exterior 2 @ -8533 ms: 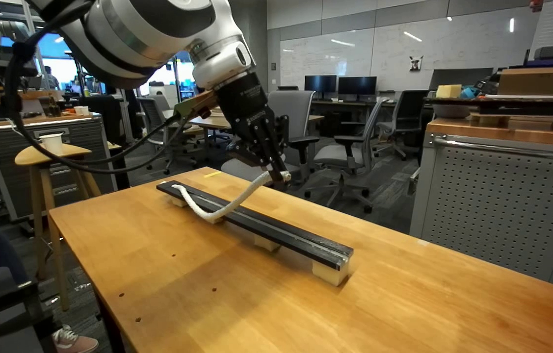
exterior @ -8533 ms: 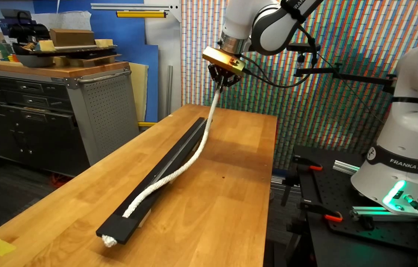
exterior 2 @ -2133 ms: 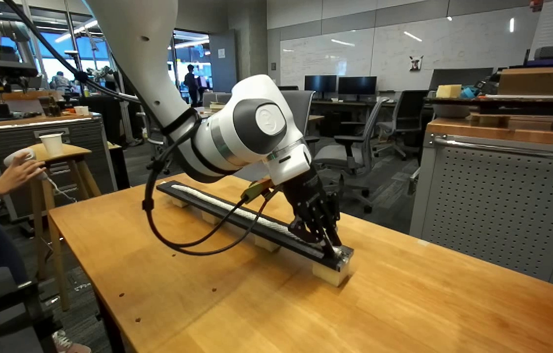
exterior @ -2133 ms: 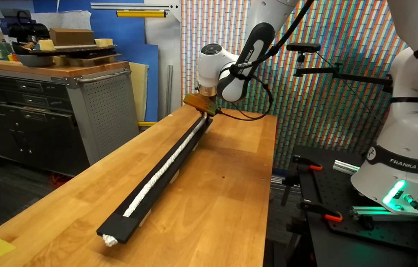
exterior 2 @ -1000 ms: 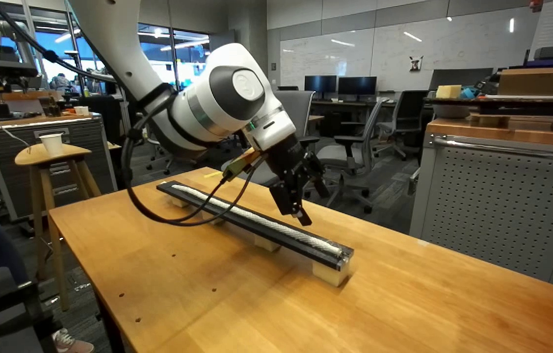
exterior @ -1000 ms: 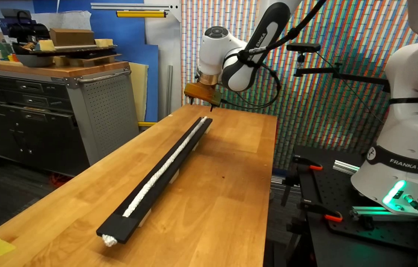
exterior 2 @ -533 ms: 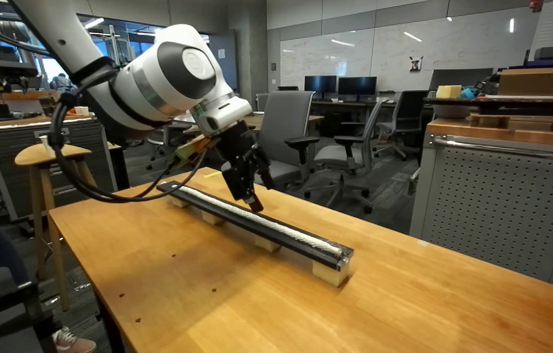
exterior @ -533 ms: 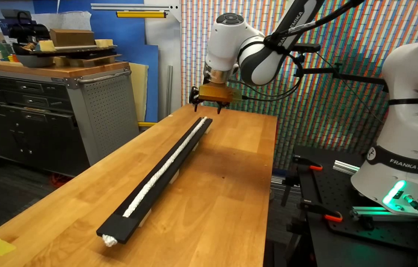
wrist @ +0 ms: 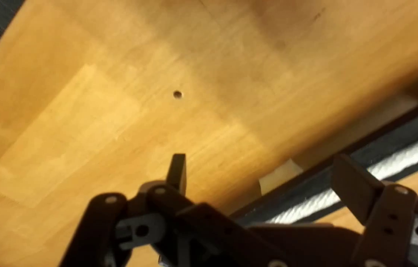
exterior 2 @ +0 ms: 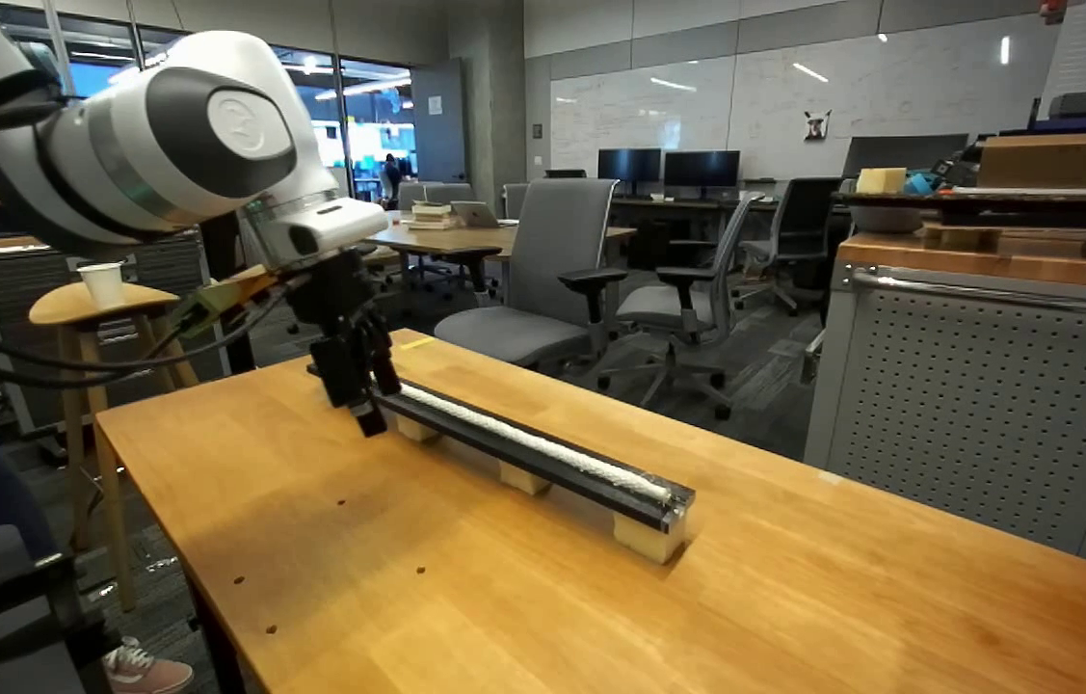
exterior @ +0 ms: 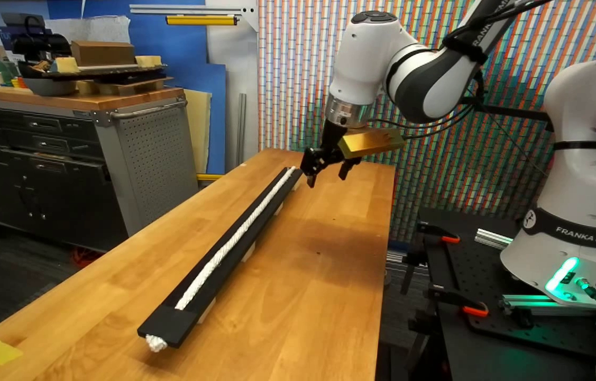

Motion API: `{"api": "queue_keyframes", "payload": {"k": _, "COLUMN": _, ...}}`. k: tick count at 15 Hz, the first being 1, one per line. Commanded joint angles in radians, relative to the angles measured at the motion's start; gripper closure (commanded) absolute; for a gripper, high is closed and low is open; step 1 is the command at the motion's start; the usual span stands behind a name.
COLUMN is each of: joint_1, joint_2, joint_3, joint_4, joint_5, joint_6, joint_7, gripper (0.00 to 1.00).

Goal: Straighten the rope on the black object and press it in

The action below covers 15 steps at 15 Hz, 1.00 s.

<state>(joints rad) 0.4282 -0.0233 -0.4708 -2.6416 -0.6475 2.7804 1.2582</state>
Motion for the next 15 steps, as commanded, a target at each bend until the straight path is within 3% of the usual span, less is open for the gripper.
{"api": "queue_keyframes", "payload": {"k": 1, "joint_1": 0.025, "joint_2": -0.168, "joint_3": 0.009, "joint_4": -0.128, "joint_5": 0.067, "joint_6": -0.089, "joint_7": -0.23, "gripper": 0.0}}
{"api": "queue_keyframes", "payload": {"k": 3, "joint_1": 0.049, "joint_2": -0.218, "joint_3": -0.002, "joint_4": -0.163, "joint_5": 0.124, "joint_6": -0.148, "joint_7": -0.368, "gripper": 0.0}}
{"api": "queue_keyframes", "payload": {"k": 4, "joint_1": 0.128, "joint_2": -0.185, "joint_3": -0.043, "joint_4": -0.113, "joint_5": 0.196, "joint_6": -0.2, "joint_7": -0.438, "gripper": 0.0}}
{"api": "queue_keyframes", "payload": {"k": 5, "joint_1": 0.132, "joint_2": -0.219, "joint_3": -0.048, "joint_4": -0.123, "joint_5": 0.232, "joint_6": -0.259, "joint_7": -0.509, "gripper": 0.0}}
{"api": "queue_keyframes", "payload": {"k": 6, "joint_1": 0.078, "joint_2": -0.155, "joint_3": -0.014, "joint_4": -0.121, "joint_5": 0.16, "joint_6": -0.169, "joint_7": -0.382, "gripper": 0.0}}
{"api": "queue_keyframes", "payload": {"k": 8, "joint_1": 0.112, "joint_2": -0.176, "joint_3": -0.027, "joint_4": -0.117, "joint_5": 0.205, "joint_6": -0.221, "joint_7": -0.454, "gripper": 0.0}}
{"api": "queue_keyframes", "payload": {"k": 15, "joint_1": 0.117, "joint_2": -0.182, "joint_3": -0.033, "joint_4": -0.118, "joint_5": 0.206, "joint_6": -0.232, "joint_7": -0.476, "gripper": 0.0}}
